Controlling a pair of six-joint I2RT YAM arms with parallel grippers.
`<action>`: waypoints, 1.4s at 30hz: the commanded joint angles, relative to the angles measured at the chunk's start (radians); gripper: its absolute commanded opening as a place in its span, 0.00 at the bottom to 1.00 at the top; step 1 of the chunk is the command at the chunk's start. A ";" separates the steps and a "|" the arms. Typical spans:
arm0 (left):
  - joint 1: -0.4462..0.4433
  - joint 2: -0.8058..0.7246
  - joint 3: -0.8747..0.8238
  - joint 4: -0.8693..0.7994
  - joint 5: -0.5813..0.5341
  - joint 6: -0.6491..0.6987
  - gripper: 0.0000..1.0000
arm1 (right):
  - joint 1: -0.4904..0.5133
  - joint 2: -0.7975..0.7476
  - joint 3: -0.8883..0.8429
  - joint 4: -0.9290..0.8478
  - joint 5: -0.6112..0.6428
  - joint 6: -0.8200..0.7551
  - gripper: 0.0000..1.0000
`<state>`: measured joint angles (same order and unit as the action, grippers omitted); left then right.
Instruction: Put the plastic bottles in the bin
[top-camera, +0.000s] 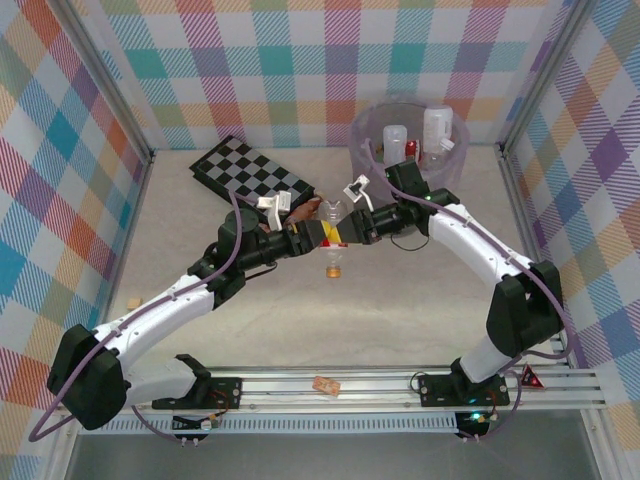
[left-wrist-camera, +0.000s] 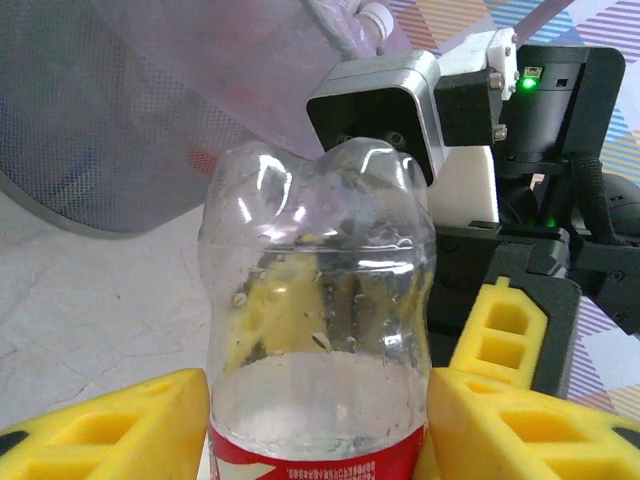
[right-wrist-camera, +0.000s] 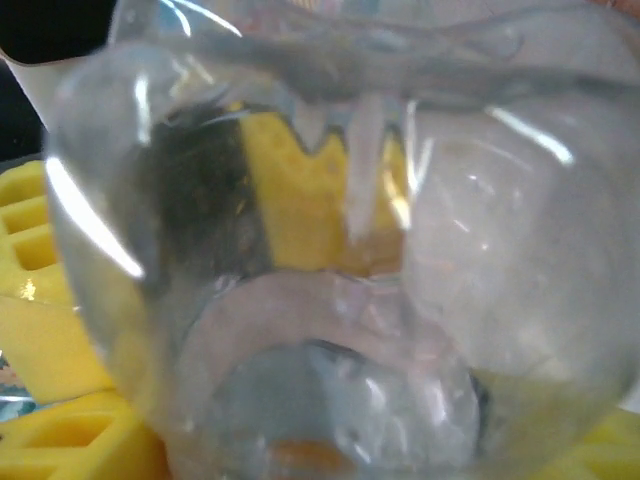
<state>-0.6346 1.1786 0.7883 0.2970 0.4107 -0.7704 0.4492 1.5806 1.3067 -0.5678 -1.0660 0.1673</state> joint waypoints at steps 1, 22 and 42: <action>-0.011 -0.015 -0.019 0.030 -0.011 0.004 0.59 | 0.006 -0.006 0.044 0.028 -0.020 -0.003 0.57; 0.025 -0.162 -0.003 -0.535 -0.349 0.101 0.98 | -0.057 -0.107 0.458 -0.350 0.643 -0.189 0.50; 0.036 -0.243 -0.043 -0.716 -0.453 0.063 0.97 | -0.073 0.293 1.002 -0.353 1.187 -0.340 0.50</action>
<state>-0.6060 0.9562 0.7628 -0.3698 -0.0154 -0.6998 0.3786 1.8427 2.2238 -0.8932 0.0841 -0.1356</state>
